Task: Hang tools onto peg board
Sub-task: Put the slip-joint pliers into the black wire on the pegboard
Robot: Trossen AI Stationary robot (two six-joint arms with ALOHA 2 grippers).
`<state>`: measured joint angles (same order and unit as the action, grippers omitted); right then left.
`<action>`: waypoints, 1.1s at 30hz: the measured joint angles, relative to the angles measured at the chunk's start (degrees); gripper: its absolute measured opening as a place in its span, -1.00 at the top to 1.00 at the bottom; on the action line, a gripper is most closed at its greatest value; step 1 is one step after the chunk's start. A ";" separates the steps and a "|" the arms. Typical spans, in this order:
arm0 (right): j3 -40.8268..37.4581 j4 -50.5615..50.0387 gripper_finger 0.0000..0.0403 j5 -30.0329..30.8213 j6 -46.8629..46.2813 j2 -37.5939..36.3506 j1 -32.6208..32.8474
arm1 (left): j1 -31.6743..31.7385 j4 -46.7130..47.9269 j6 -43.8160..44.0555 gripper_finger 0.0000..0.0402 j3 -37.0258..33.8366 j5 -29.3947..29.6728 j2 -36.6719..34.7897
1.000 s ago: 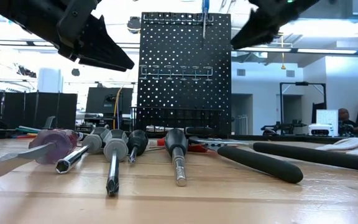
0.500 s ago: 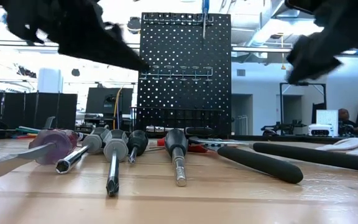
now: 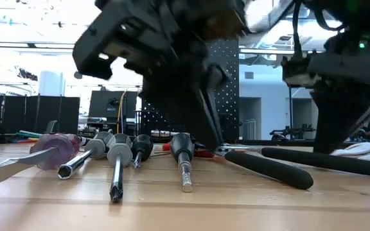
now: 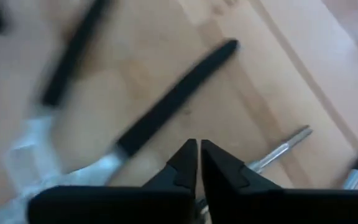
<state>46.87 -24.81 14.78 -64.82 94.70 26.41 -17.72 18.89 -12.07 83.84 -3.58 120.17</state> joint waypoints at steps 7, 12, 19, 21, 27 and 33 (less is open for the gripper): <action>0.11 4.30 0.67 -1.22 0.78 2.81 1.07 | 3.20 0.35 -0.34 0.98 6.51 -6.57 7.91; 0.11 8.84 0.69 -2.44 3.50 2.81 2.05 | 4.96 -6.19 2.64 0.99 6.83 -6.80 9.08; 0.13 5.52 0.69 -3.19 7.77 0.93 1.67 | 7.20 -16.06 3.96 1.00 6.52 -4.02 9.74; 0.37 0.09 0.69 -2.78 7.63 -0.73 1.43 | 7.80 -17.65 3.84 1.00 6.52 -2.71 9.68; 1.37 -9.30 0.69 6.28 7.74 -9.30 4.92 | 8.94 -23.16 3.88 1.00 6.66 0.89 9.48; 1.29 -8.86 0.59 9.27 3.90 -9.97 9.62 | 10.10 -25.11 4.32 1.00 6.66 0.44 9.41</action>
<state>48.16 -33.67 24.05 -60.92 84.72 36.04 -7.62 -6.22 -7.75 90.50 -3.14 129.58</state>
